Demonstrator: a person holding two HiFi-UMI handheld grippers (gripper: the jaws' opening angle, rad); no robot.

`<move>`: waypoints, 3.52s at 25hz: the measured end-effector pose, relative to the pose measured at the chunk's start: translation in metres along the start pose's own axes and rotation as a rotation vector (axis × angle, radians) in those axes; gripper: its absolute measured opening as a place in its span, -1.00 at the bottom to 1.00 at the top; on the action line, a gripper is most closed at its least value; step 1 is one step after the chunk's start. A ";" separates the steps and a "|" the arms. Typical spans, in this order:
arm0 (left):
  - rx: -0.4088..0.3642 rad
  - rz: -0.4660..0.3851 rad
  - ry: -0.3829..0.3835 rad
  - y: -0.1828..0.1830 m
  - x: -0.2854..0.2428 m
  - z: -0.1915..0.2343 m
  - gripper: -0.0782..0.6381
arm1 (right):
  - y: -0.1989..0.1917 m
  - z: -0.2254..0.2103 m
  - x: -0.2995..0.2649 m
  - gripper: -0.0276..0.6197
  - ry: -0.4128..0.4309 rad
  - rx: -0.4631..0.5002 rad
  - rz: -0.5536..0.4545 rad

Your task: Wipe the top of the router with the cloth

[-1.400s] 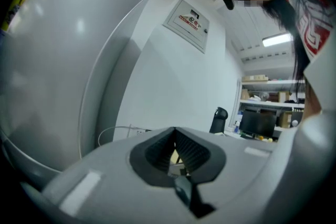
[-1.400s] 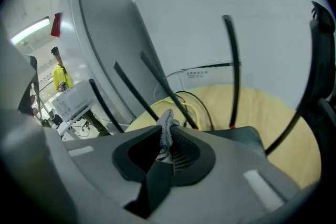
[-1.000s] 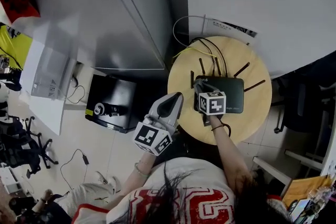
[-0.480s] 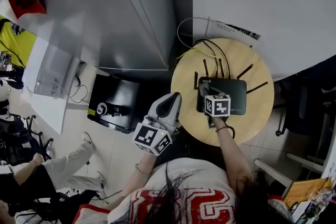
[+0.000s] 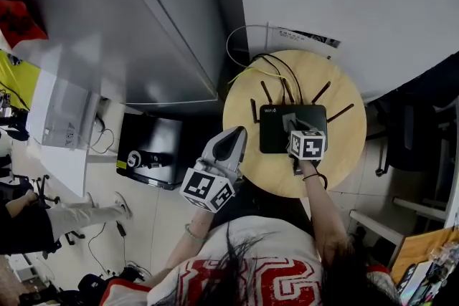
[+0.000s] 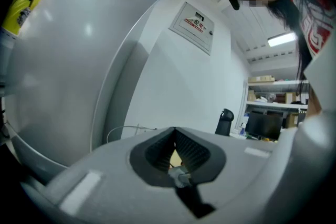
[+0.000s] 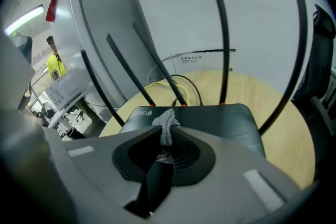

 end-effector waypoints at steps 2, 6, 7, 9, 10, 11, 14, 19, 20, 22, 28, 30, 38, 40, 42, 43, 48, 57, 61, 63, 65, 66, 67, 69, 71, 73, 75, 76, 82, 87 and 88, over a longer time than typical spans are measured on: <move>0.002 0.013 -0.007 -0.001 -0.004 -0.004 -0.78 | -0.005 -0.012 0.006 -0.81 -0.022 -0.021 -0.003; -0.001 0.024 -0.034 -0.007 -0.013 -0.010 -0.78 | -0.013 -0.037 0.020 -0.81 -0.069 -0.047 -0.009; -0.003 0.027 -0.039 -0.008 -0.015 -0.012 -0.78 | -0.015 -0.043 0.023 -0.81 -0.081 -0.053 -0.009; -0.003 0.033 -0.043 -0.009 -0.018 -0.016 -0.78 | -0.021 -0.056 0.030 -0.81 -0.105 -0.064 -0.006; -0.002 0.037 -0.042 -0.008 -0.019 -0.018 -0.78 | -0.023 -0.063 0.033 -0.81 -0.118 -0.070 -0.005; -0.002 0.039 -0.041 -0.008 -0.020 -0.020 -0.78 | -0.026 -0.069 0.036 -0.81 -0.129 -0.077 -0.005; -0.003 0.034 -0.049 -0.012 -0.023 -0.020 -0.78 | -0.034 -0.085 0.043 -0.81 -0.156 -0.103 0.002; -0.002 0.049 -0.031 -0.010 -0.023 -0.025 -0.78 | -0.045 -0.099 0.047 -0.81 -0.180 -0.135 0.014; -0.004 0.048 -0.031 -0.011 -0.023 -0.025 -0.78 | -0.045 -0.099 0.047 -0.81 -0.182 -0.143 0.013; -0.007 0.044 -0.028 -0.011 -0.022 -0.024 -0.78 | -0.042 -0.095 0.047 -0.81 -0.179 -0.155 0.010; -0.004 0.038 -0.002 -0.006 -0.016 -0.021 -0.78 | -0.012 -0.048 0.033 -0.81 -0.078 -0.074 -0.028; -0.004 0.035 0.002 -0.006 -0.014 -0.020 -0.78 | -0.003 -0.025 0.024 -0.81 -0.025 -0.037 -0.031; -0.004 0.013 0.025 -0.005 -0.001 -0.008 -0.78 | 0.019 0.049 -0.006 -0.81 0.138 0.090 -0.016; -0.006 0.004 0.027 -0.006 0.002 -0.004 -0.78 | 0.020 0.060 -0.010 -0.81 0.160 0.119 -0.009; -0.002 0.005 0.037 -0.003 0.004 -0.004 -0.78 | 0.020 0.067 -0.013 -0.81 0.173 0.140 0.000; -0.002 0.003 0.036 -0.003 0.005 -0.002 -0.78 | 0.020 0.069 -0.014 -0.81 0.176 0.148 0.004; -0.003 0.008 0.024 -0.005 0.008 0.002 -0.78 | 0.016 0.072 -0.017 -0.81 0.171 0.159 0.019; -0.007 0.067 -0.005 -0.013 0.000 0.004 -0.78 | 0.005 0.047 -0.007 -0.81 0.113 0.142 0.018; -0.002 0.089 -0.014 -0.015 -0.003 0.006 -0.78 | -0.004 0.024 0.004 -0.81 0.070 0.122 0.018; -0.002 0.090 -0.025 -0.017 -0.006 0.006 -0.78 | -0.008 0.009 0.010 -0.81 0.045 0.104 0.020; -0.002 0.094 -0.033 -0.017 -0.008 0.005 -0.78 | -0.013 -0.005 0.016 -0.81 0.016 0.081 0.021; -0.003 0.097 -0.037 -0.017 -0.009 0.005 -0.78 | -0.016 -0.013 0.020 -0.81 0.001 0.068 0.021; -0.003 0.100 -0.040 -0.017 -0.009 0.005 -0.78 | -0.018 -0.020 0.023 -0.81 -0.015 0.055 0.022; -0.002 0.104 -0.042 -0.018 -0.010 0.005 -0.78 | -0.023 -0.033 0.030 -0.81 -0.045 0.030 0.022; 0.000 0.104 -0.041 -0.017 -0.010 0.006 -0.78 | -0.028 -0.046 0.036 -0.81 -0.073 0.011 0.021; 0.002 0.100 -0.038 -0.016 -0.010 0.007 -0.78 | -0.033 -0.059 0.042 -0.81 -0.103 -0.007 0.020; 0.002 0.098 -0.034 -0.015 -0.010 0.008 -0.78 | -0.038 -0.071 0.049 -0.81 -0.131 -0.028 0.018; 0.002 0.098 -0.031 -0.015 -0.010 0.008 -0.78 | -0.041 -0.076 0.052 -0.81 -0.144 -0.039 0.018; 0.006 0.098 -0.023 -0.016 -0.008 0.011 -0.78 | -0.057 -0.096 0.061 -0.81 -0.191 -0.086 0.033; 0.007 0.101 -0.024 -0.018 -0.008 0.009 -0.78 | -0.046 -0.078 0.058 -0.81 -0.173 -0.106 0.011; 0.007 0.102 -0.025 -0.018 -0.008 0.009 -0.78 | -0.042 -0.070 0.055 -0.81 -0.154 -0.099 0.005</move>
Point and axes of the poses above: the fingertips, and each gripper's own axes: x backward along the fingers, z to its left, y out of its top, the point moved 9 cm from there along x, backward along the fingers, and after that the axes turned 15 degrees about x, right-handed, at the moved point
